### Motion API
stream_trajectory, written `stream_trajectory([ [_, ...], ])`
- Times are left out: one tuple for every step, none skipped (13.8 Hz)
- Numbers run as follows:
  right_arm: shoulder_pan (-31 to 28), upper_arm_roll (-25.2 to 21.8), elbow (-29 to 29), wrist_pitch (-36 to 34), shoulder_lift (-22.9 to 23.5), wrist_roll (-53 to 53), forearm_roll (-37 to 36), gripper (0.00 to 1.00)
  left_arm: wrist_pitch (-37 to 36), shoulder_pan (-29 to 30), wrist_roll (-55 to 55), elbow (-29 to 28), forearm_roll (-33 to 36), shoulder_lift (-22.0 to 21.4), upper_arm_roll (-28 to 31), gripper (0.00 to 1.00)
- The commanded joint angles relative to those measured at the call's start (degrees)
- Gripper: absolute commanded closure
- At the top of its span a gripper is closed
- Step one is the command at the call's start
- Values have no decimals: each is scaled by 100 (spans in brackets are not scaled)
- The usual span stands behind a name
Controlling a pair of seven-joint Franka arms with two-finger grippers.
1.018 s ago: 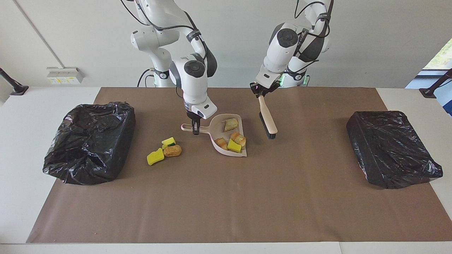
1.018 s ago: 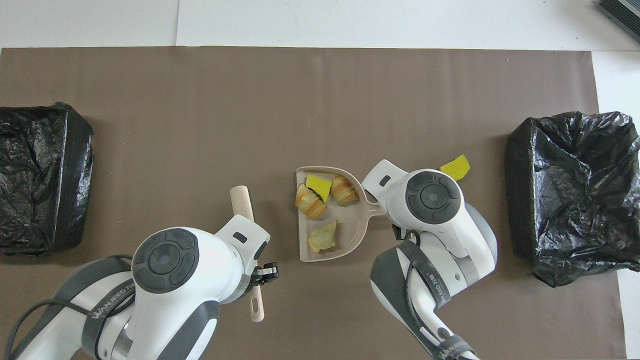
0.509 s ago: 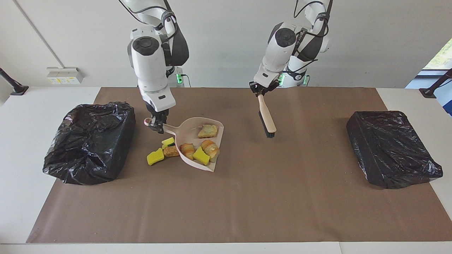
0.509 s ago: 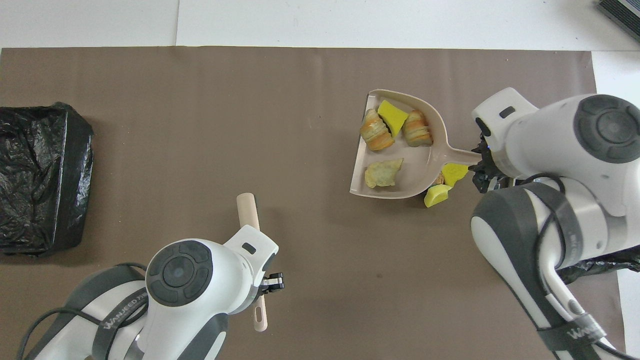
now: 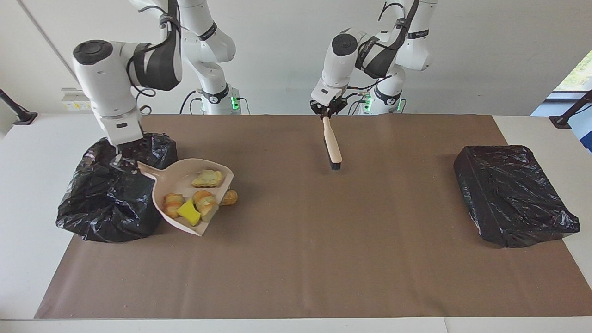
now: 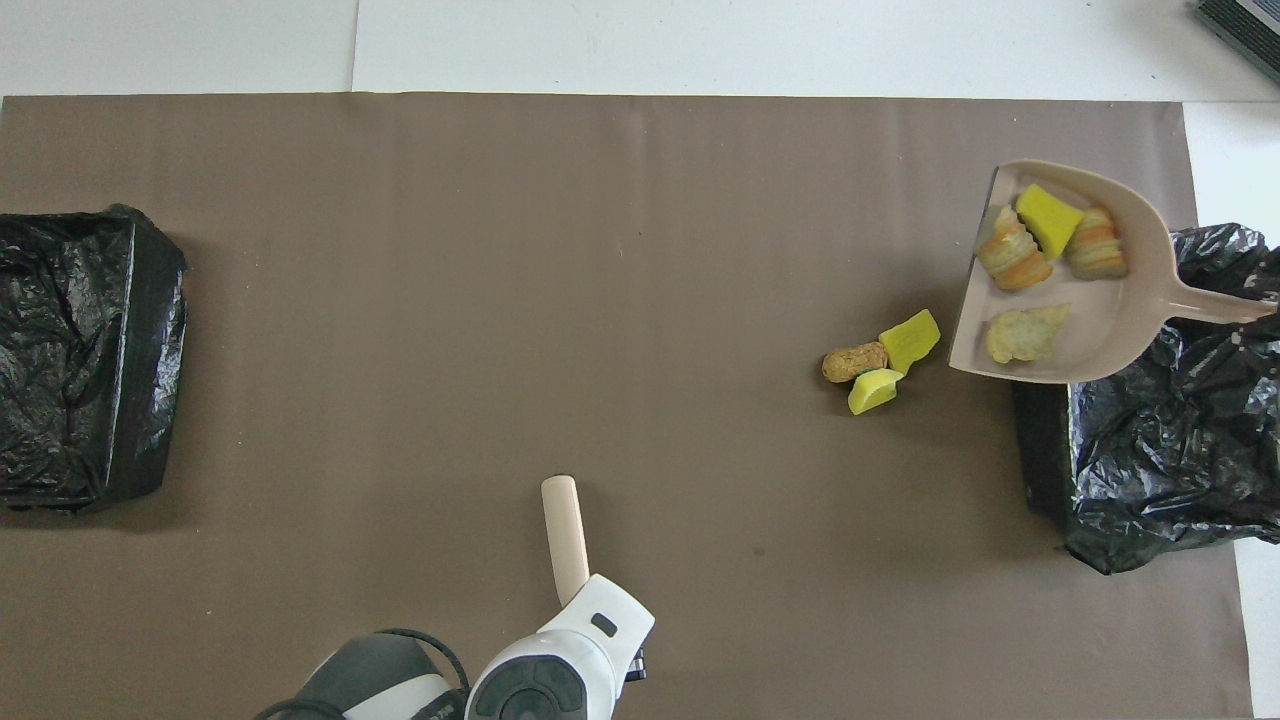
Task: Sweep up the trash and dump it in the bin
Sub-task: 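Carry the filled dustpan over the bin nearest the right gripper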
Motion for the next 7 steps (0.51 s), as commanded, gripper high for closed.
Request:
stream_trajectory([
  [-618, 97, 207, 11, 53, -473, -74, 100, 397, -544, -501, -316, 64, -107, 87, 100],
  [-769, 88, 181, -7, 61, -675, -179, 100, 511, -668, -641, -386, 64, -107, 78, 100],
  [-796, 71, 198, -129, 62, -877, -546, 100, 556, -756, -765, -387, 64, -107, 78, 100],
  [-779, 97, 207, -182, 53, -1166, -1115, 100, 582, -835, -835, -378, 64, -116, 78, 100],
  [-735, 114, 199, -139, 61, -1499, -1512, 100, 591, -932, -880, -387, 55, -116, 78, 100],
  [-674, 149, 190, -95, 62, -1825, -1716, 100, 609, -1037, -950, -387, 55, -107, 78, 100],
  [-612, 150, 190, -86, 62, -2045, -1771, 100, 626, -1064, -994, -387, 55, -107, 78, 100],
])
